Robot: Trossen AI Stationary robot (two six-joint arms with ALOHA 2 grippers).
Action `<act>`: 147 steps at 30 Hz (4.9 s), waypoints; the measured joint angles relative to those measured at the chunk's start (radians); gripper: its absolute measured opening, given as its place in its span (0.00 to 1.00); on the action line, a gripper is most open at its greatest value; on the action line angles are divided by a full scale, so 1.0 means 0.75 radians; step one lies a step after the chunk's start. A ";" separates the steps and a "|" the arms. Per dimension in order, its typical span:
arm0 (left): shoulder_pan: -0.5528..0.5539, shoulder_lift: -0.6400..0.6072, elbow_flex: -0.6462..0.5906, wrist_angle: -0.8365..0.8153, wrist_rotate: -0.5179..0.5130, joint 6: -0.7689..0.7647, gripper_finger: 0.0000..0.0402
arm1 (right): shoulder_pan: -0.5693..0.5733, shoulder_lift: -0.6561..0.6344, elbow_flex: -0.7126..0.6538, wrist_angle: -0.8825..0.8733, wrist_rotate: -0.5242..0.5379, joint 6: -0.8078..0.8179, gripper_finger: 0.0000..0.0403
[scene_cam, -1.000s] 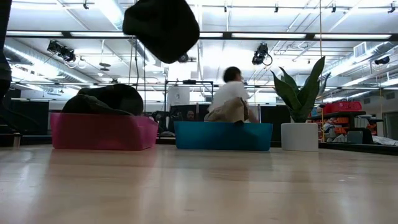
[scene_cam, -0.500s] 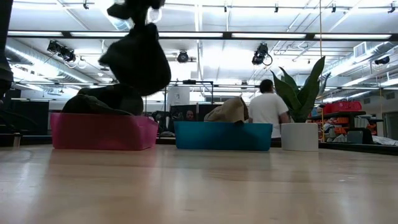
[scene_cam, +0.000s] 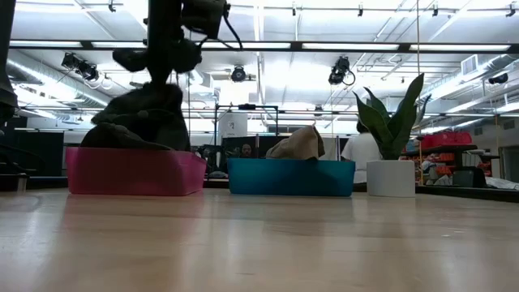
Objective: Pick & Place hat
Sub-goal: Put the black cap into the red bin, then return to Home Position
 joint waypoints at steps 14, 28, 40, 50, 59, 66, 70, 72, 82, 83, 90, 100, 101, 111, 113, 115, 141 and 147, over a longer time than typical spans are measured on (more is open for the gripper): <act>-0.195 0.001 -0.249 0.230 0.438 -0.078 0.02 | 0.000 0.000 0.001 -0.001 0.000 -0.021 0.68; -0.215 0.001 -0.300 0.549 0.786 -0.408 0.02 | -0.005 -0.001 0.001 -0.001 0.000 -0.021 0.68; -0.168 0.037 -0.502 0.735 0.853 -0.389 0.02 | -0.005 -0.001 0.001 -0.002 0.001 0.010 0.68; -0.179 0.038 -0.459 0.668 0.804 -0.496 0.23 | -0.005 0.026 0.001 -0.019 0.000 0.019 0.68; -0.188 0.038 -0.259 0.482 0.829 -0.496 0.56 | -0.005 0.029 0.001 -0.024 -0.001 0.015 0.68; -0.188 0.038 -0.192 0.339 0.865 -0.526 0.77 | -0.005 0.029 0.001 -0.048 -0.007 0.013 0.68; -0.188 0.038 -0.145 0.184 0.864 -0.576 0.83 | -0.005 0.029 0.001 -0.057 -0.012 0.002 0.68; -0.188 0.037 -0.117 0.153 0.868 -0.607 0.84 | -0.005 0.029 0.001 -0.060 -0.012 -0.011 0.68; -0.244 -0.010 -0.073 0.234 1.096 -0.670 0.80 | -0.005 0.029 0.001 -0.064 -0.015 -0.021 0.68; -0.248 -0.010 -0.073 0.234 1.104 -0.690 0.81 | -0.005 0.029 0.001 -0.065 -0.015 -0.021 0.68; -0.249 -0.036 -0.063 0.209 1.104 -0.853 0.89 | -0.005 0.029 0.001 -0.075 -0.016 -0.022 0.68; -0.342 -0.225 -0.120 1.091 1.060 -1.158 0.67 | -0.005 0.017 0.001 -0.117 -0.016 -0.027 0.68; -0.356 -0.231 -0.142 1.201 1.055 -1.158 0.64 | -0.005 0.013 0.001 -0.126 -0.016 -0.027 0.68; -0.484 -0.233 -0.530 2.004 0.973 -1.188 0.18 | -0.005 -0.045 0.001 -0.150 -0.015 -0.037 0.68; -0.496 -0.235 -0.594 2.162 0.969 -1.189 0.07 | -0.005 -0.050 0.001 -0.167 -0.015 -0.048 0.68; -0.501 -0.235 -0.652 2.300 0.969 -1.190 0.02 | -0.005 -0.052 0.001 -0.192 -0.015 -0.053 0.68; -0.441 -1.127 -1.217 2.622 0.969 -1.002 0.01 | -0.005 -0.054 0.001 -0.224 -0.011 0.014 0.68; -0.405 -1.308 -1.456 2.847 0.969 -1.008 0.01 | -0.005 -0.054 0.001 -0.224 -0.011 0.014 0.68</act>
